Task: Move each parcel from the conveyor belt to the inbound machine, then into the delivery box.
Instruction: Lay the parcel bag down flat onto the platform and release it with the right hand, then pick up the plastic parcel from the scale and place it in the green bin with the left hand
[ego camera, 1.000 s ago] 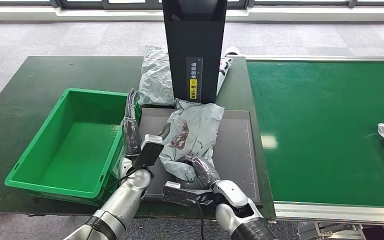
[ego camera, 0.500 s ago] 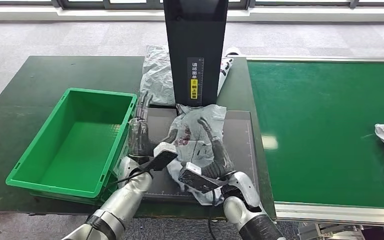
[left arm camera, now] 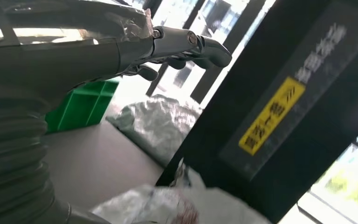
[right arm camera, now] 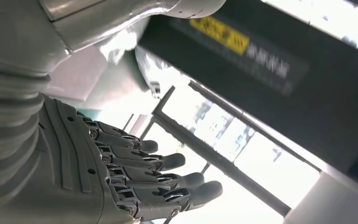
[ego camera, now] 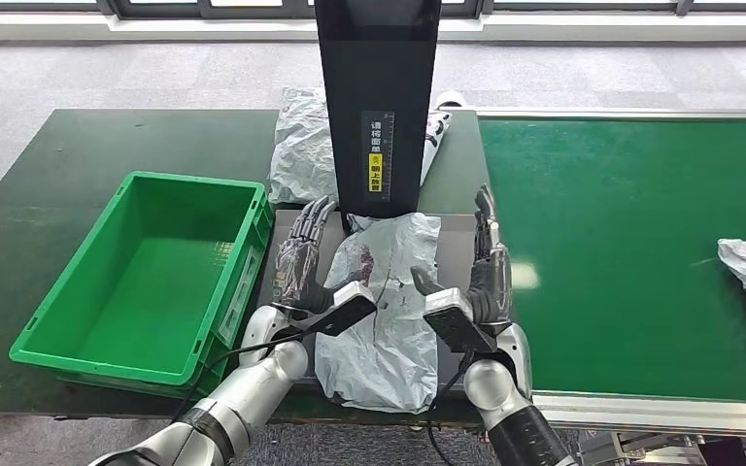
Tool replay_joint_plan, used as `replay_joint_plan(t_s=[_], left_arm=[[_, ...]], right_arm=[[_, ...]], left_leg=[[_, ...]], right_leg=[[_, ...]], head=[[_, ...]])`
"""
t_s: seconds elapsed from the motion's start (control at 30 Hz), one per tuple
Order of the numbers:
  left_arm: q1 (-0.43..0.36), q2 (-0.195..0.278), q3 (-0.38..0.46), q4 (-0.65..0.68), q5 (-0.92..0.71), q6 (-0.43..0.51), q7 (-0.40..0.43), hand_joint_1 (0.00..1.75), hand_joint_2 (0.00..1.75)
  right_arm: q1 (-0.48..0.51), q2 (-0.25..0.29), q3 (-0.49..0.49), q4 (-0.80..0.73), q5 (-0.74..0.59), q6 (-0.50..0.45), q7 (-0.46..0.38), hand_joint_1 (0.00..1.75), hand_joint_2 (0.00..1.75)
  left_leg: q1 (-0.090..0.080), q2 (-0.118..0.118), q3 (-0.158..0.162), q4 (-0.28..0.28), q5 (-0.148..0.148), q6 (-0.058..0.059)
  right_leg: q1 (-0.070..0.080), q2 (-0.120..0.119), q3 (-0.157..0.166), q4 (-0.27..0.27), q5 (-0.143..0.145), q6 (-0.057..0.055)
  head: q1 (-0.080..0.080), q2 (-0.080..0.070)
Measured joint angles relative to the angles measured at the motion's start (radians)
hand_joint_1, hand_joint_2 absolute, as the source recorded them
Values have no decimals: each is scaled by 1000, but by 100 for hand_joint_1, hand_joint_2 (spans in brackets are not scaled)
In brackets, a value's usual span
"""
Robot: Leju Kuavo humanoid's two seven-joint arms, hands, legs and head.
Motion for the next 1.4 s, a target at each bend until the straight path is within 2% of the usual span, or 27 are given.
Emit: replay_joint_plan(t_s=[0.1,0.2,0.23,0.33,0.37,0.43,0.53,0.77,0.87,0.93,1.03,1.13,1.2,1.4], left_arm=[[-3,3,-23,29,-72,-82,70,0,175],[-5,11,-64,58,-178,-243,159,6,175],[-8,15,-82,67,-216,-315,188,24,175],[-48,28,-134,96,-285,-561,227,144,175],[-64,33,-144,105,-289,-636,223,169,175],[-83,41,-155,118,-284,-736,202,175,175],[-98,52,-167,128,-274,-788,184,175,175],[-120,68,-168,128,-225,-749,142,175,175],[-121,71,-167,120,-208,-697,124,175,175],[-118,74,-162,107,-194,-615,116,175,175],[-112,80,-136,59,-156,-423,127,175,175],[-107,90,-81,-51,-131,-263,163,175,175],[-102,104,-43,-150,-170,-171,213,175,175],[-82,132,25,-321,-249,-100,267,175,175]], right_arm=[[-17,0,-37,11,-57,-17,-38,0,175],[-27,0,-57,20,-78,-26,-43,0,175],[-28,-1,-62,23,-83,-27,-43,0,175],[-32,-6,-75,31,-98,-27,-43,0,175],[-33,-7,-79,35,-101,-26,-43,0,175],[-34,-7,-84,39,-103,-21,-43,0,175],[-24,-8,-92,38,-98,-10,-40,0,175],[26,-8,-114,-2,-60,18,-10,0,175],[32,-8,-122,-15,-51,30,-4,0,175],[36,-8,-130,-25,-44,36,-3,0,175],[50,-8,-145,-45,-37,31,-3,0,175],[70,-8,-159,-69,-36,23,-5,0,175],[82,-8,-164,-82,-37,19,-7,0,175],[94,-8,-167,-100,-38,13,-8,0,175]], left_leg=[[0,0,0,0,0,0],[0,0,0,0,0,0],[0,-1,0,0,0,0],[0,-6,3,-1,-1,0],[0,-7,6,-1,-1,0],[0,-7,14,-1,-4,1],[0,-7,20,-1,-6,2],[0,-5,21,-1,-6,1],[0,-4,20,-1,-6,0],[0,-4,19,-1,-5,0],[0,-4,17,-1,-4,-1],[0,-4,14,-1,-4,-1],[0,-4,14,-1,-4,-1],[0,-4,13,-1,-4,-1]], right_leg=[[0,0,0,0,0,0],[0,0,0,0,0,0],[0,-1,1,0,0,0],[0,-5,6,0,-2,1],[0,-6,10,0,-4,1],[0,-6,17,0,-7,1],[0,-6,23,0,-8,1],[0,-4,22,0,-8,0],[0,-3,21,0,-7,0],[0,-3,20,0,-7,-1],[0,-3,17,0,-7,-1],[0,-3,16,0,-6,0],[0,-3,15,0,-6,0],[0,-3,14,0,-7,0]], head=[[0,0],[0,0],[0,0],[0,0],[0,0],[0,0],[0,0],[0,0],[0,0],[0,0],[0,0],[0,0],[0,0],[0,0]])
